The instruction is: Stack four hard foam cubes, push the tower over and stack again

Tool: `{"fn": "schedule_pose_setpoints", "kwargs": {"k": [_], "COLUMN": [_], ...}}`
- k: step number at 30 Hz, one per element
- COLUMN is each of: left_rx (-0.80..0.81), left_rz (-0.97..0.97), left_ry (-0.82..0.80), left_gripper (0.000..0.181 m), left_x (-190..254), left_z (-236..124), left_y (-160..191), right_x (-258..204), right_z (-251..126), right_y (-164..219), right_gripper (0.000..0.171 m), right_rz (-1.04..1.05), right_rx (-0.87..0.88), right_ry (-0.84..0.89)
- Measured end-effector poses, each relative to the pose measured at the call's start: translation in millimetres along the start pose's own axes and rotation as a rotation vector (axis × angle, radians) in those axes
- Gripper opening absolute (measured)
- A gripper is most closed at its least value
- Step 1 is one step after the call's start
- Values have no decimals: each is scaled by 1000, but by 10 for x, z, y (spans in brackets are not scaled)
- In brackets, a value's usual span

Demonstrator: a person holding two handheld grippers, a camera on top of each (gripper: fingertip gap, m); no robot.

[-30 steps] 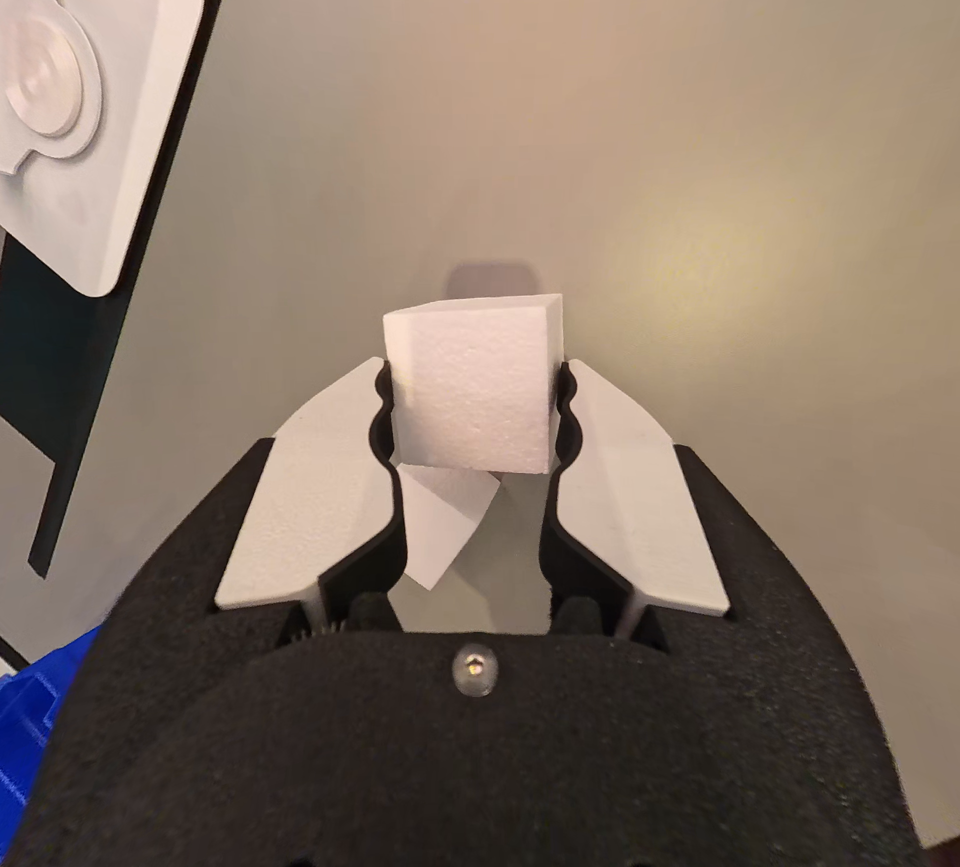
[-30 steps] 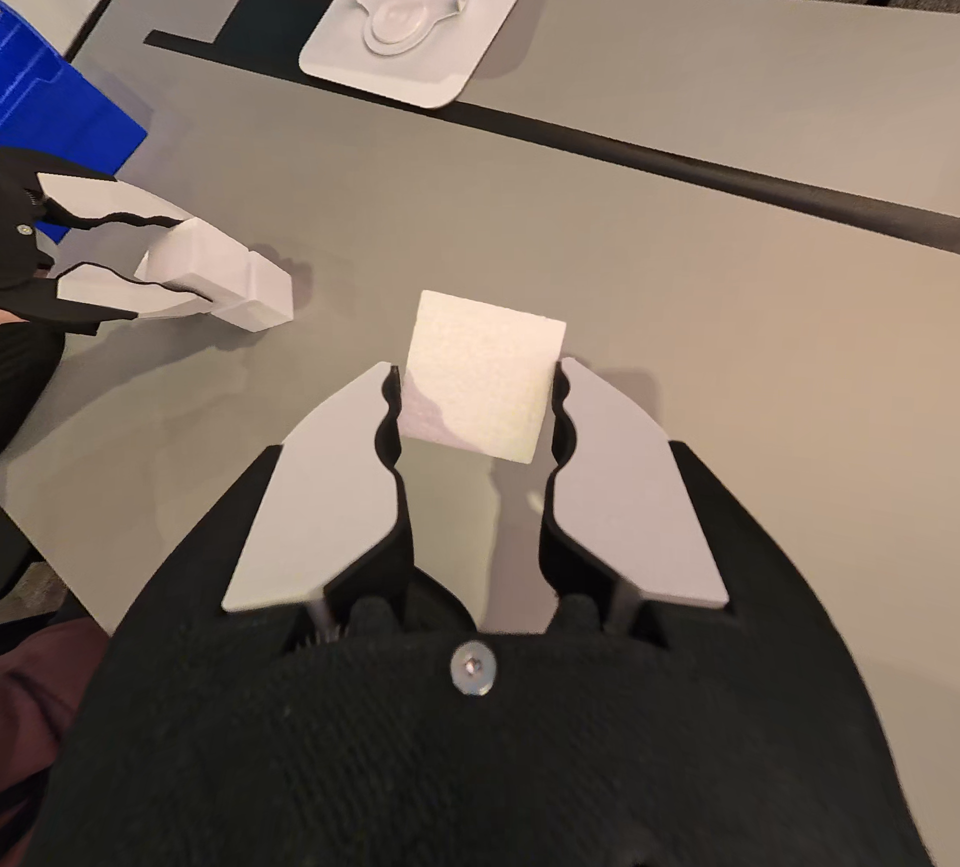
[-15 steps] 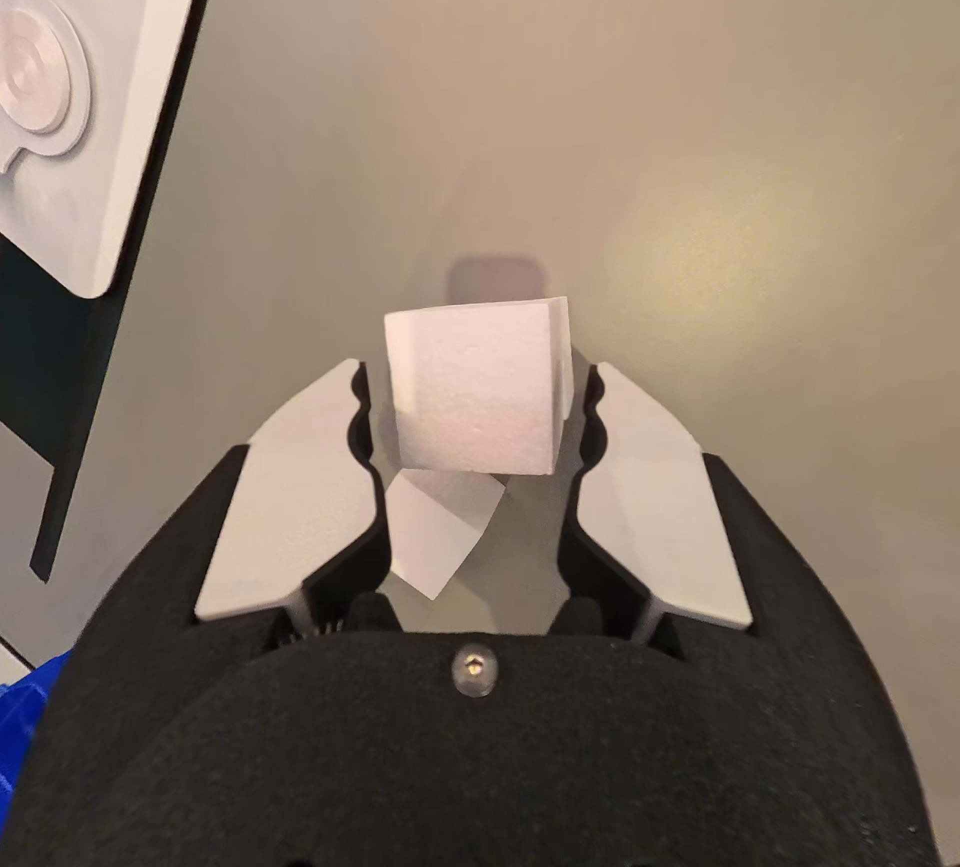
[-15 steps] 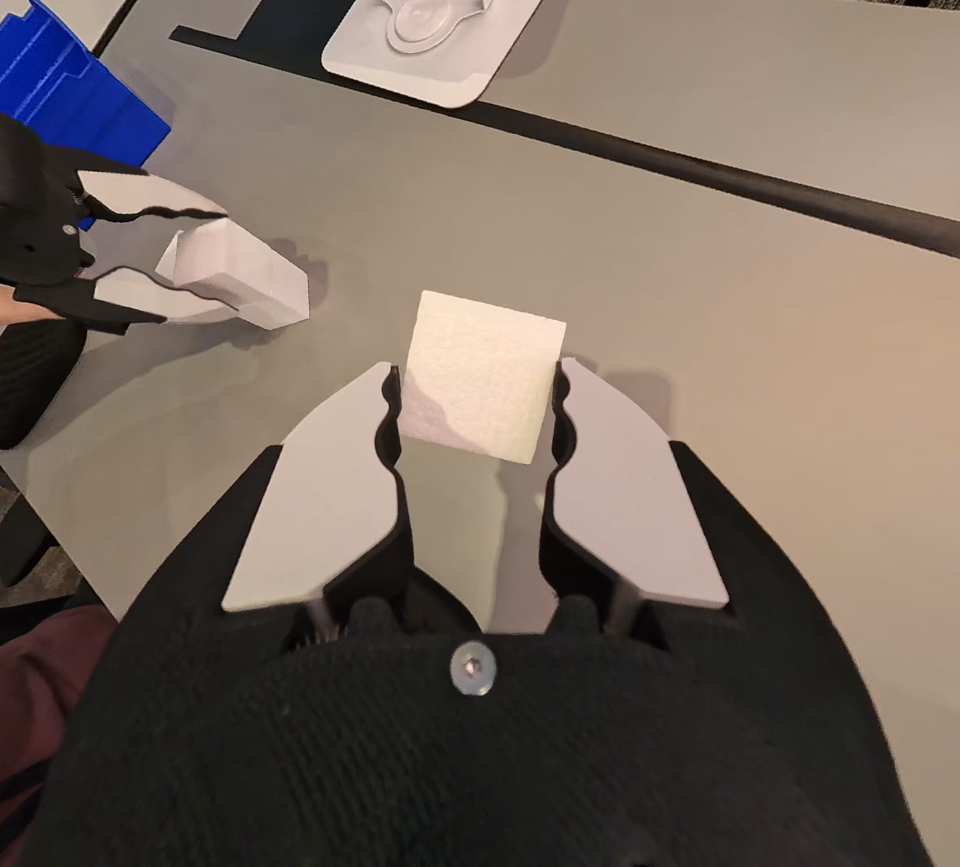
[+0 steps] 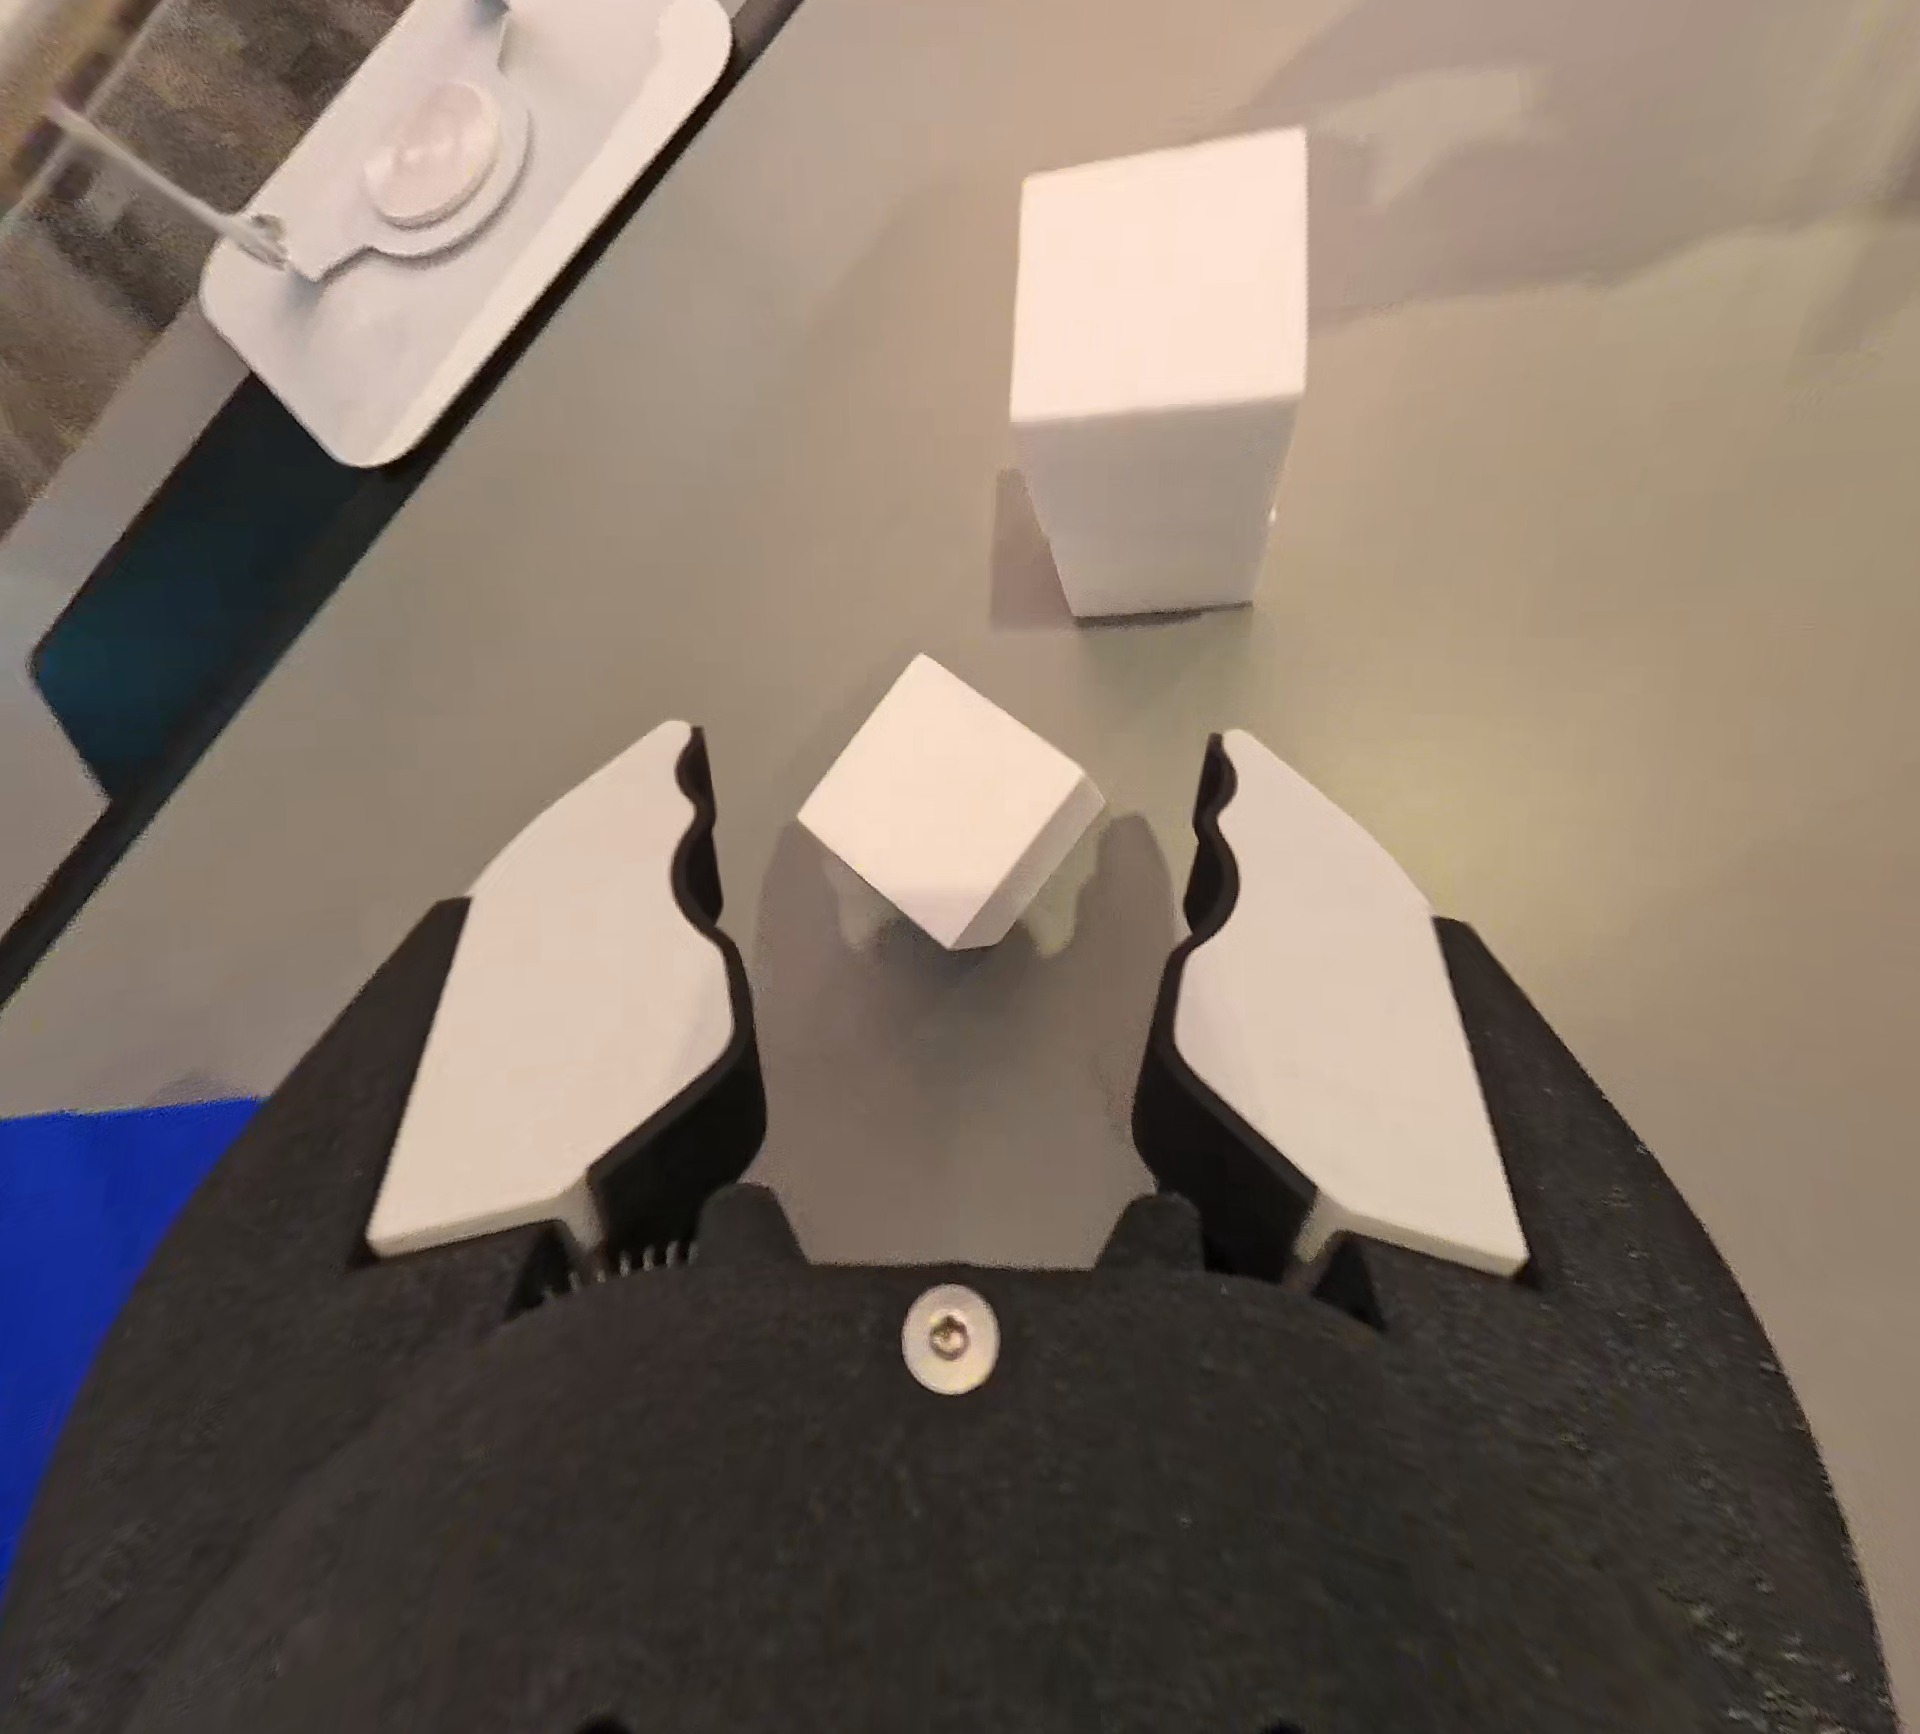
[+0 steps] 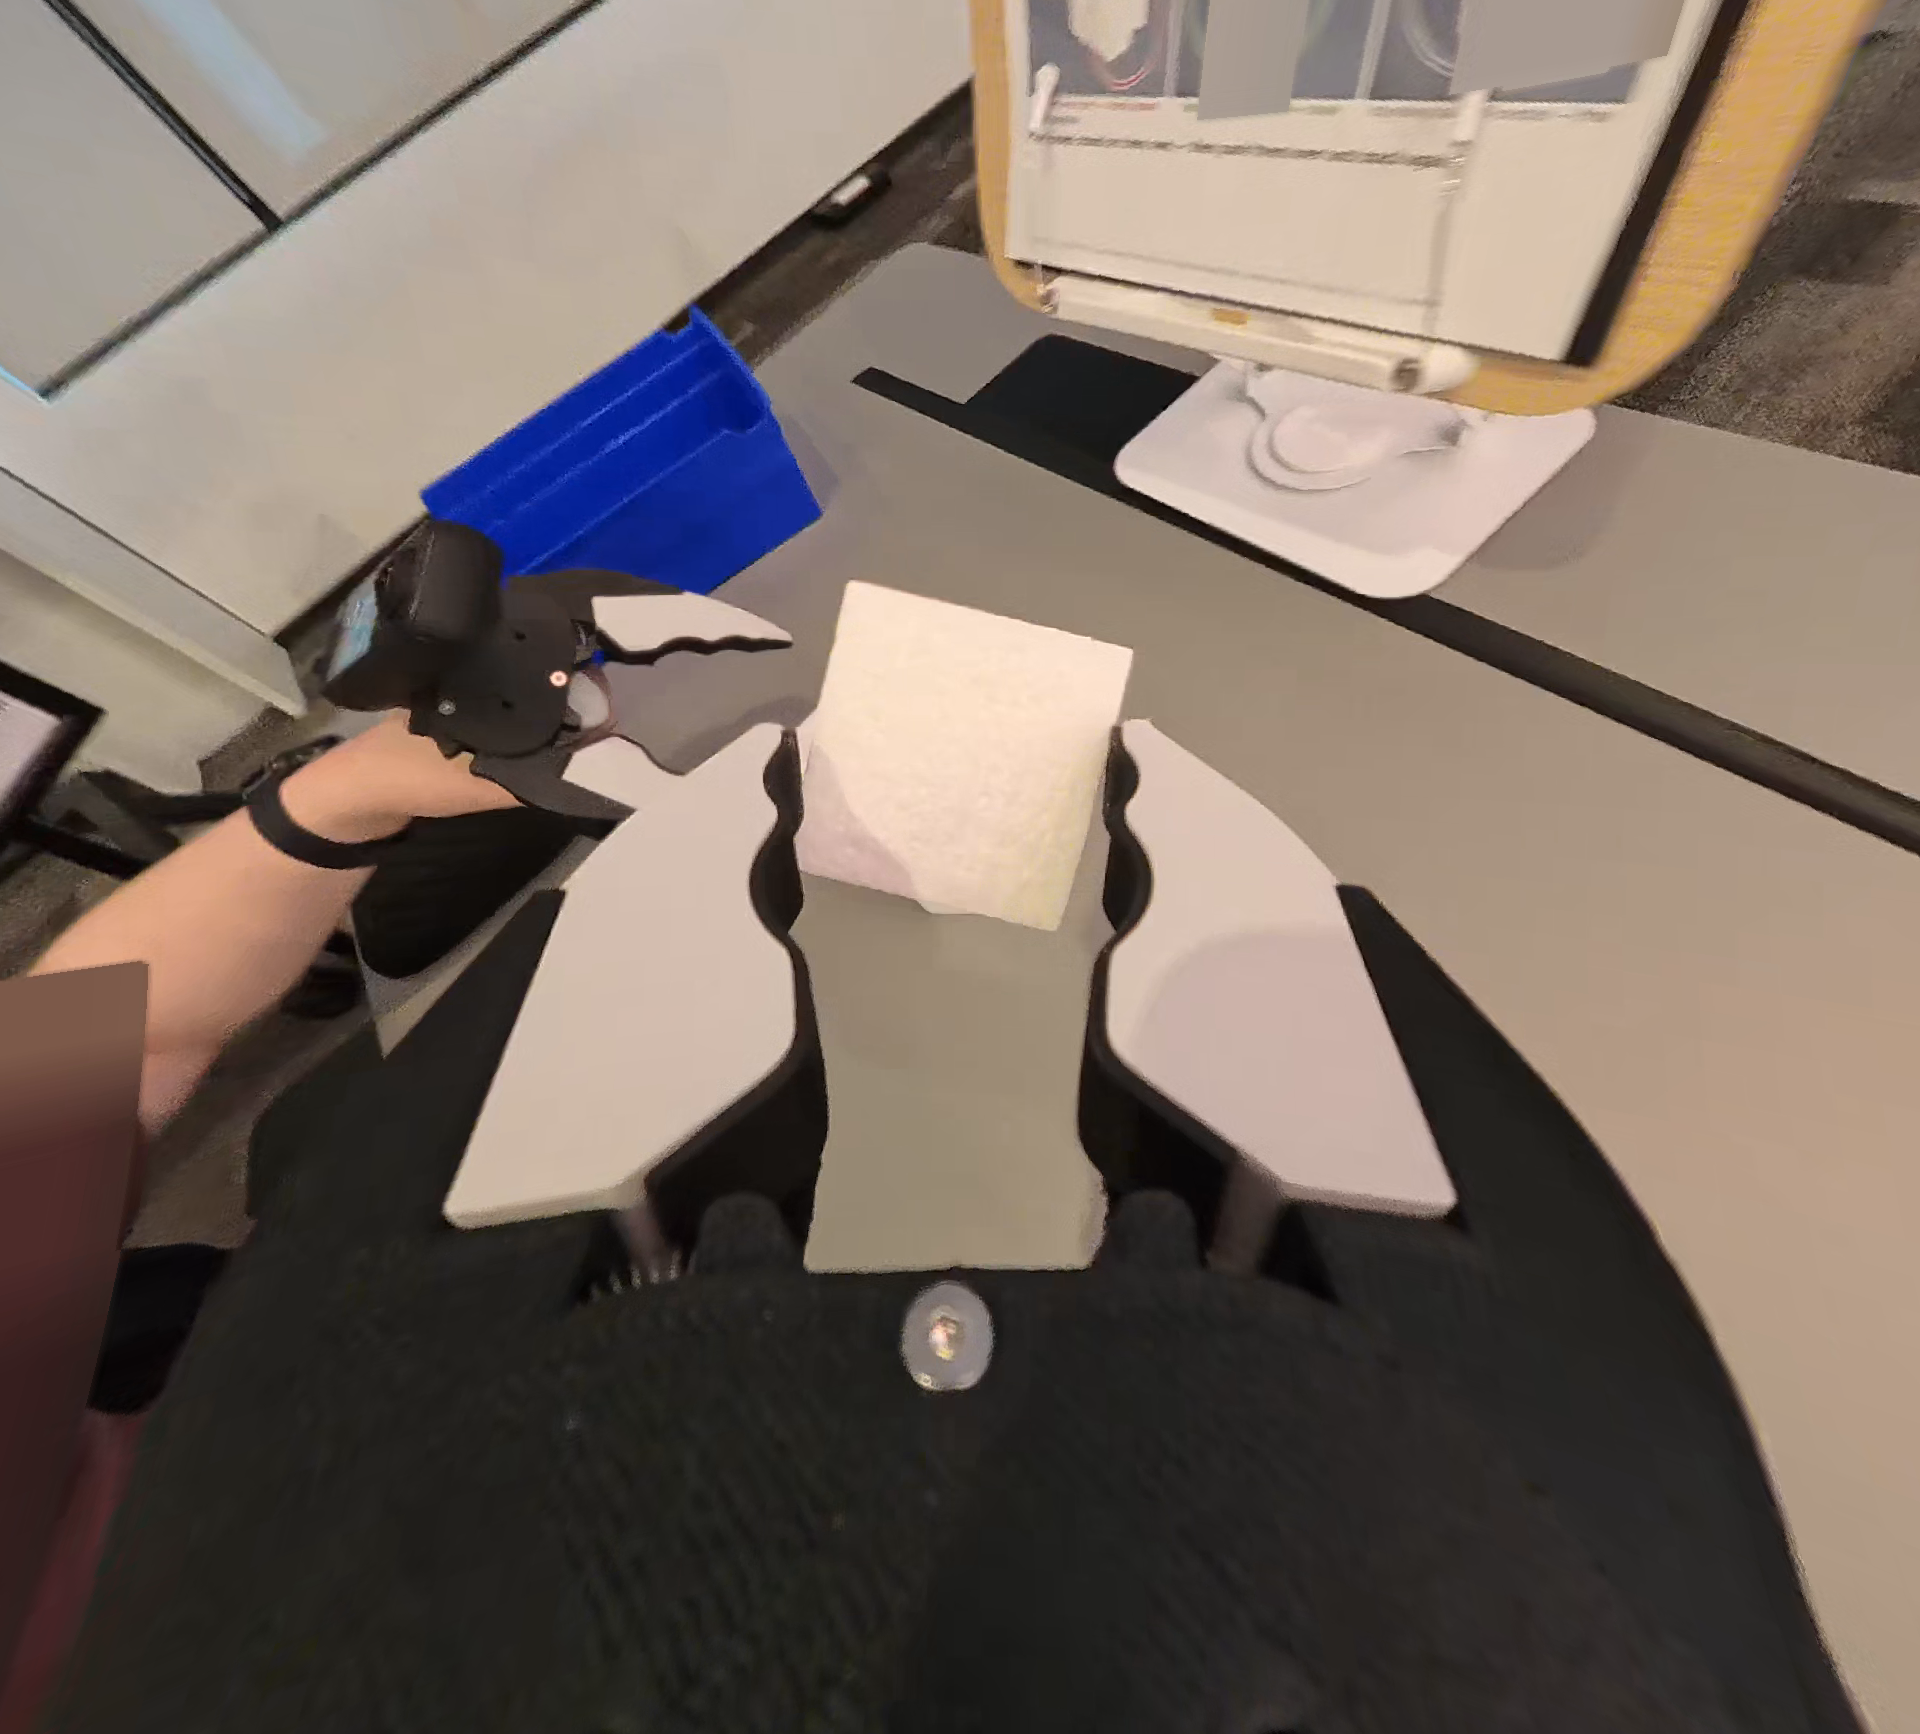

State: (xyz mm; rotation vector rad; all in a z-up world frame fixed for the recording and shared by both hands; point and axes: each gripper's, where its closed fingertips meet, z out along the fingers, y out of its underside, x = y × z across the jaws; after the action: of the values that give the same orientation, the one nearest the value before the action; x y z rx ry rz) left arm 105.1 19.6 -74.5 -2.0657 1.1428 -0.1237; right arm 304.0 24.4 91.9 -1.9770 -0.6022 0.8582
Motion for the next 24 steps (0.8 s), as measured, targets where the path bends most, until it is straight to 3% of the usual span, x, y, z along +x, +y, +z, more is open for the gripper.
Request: {"fn": "schedule_pose_setpoints", "kwargs": {"k": [4, 9, 15, 18, 24], "left_rx": [124, 108, 112, 105, 107], "left_rz": [80, 110, 134, 162, 166], "left_ry": [68, 150, 196, 202, 214], "left_gripper": [87, 81, 73, 57, 57], "left_x": [-78, -117, -67, -31, 37], "left_z": [61, 252, 405, 435, 382], "left_y": [118, 305, 328, 327, 322], "right_x": [-245, -262, -296, -323, -342], "right_z": [552, 1027, 1176, 1228, 1387], "right_y": [221, 542, 651, 705, 730], "right_gripper": [57, 57, 57, 57, 57], "right_rz": [-89, -123, -129, -151, -222], "right_rx": [-138, -338, -457, -507, -560], "right_ry": [34, 81, 104, 118, 164]}}
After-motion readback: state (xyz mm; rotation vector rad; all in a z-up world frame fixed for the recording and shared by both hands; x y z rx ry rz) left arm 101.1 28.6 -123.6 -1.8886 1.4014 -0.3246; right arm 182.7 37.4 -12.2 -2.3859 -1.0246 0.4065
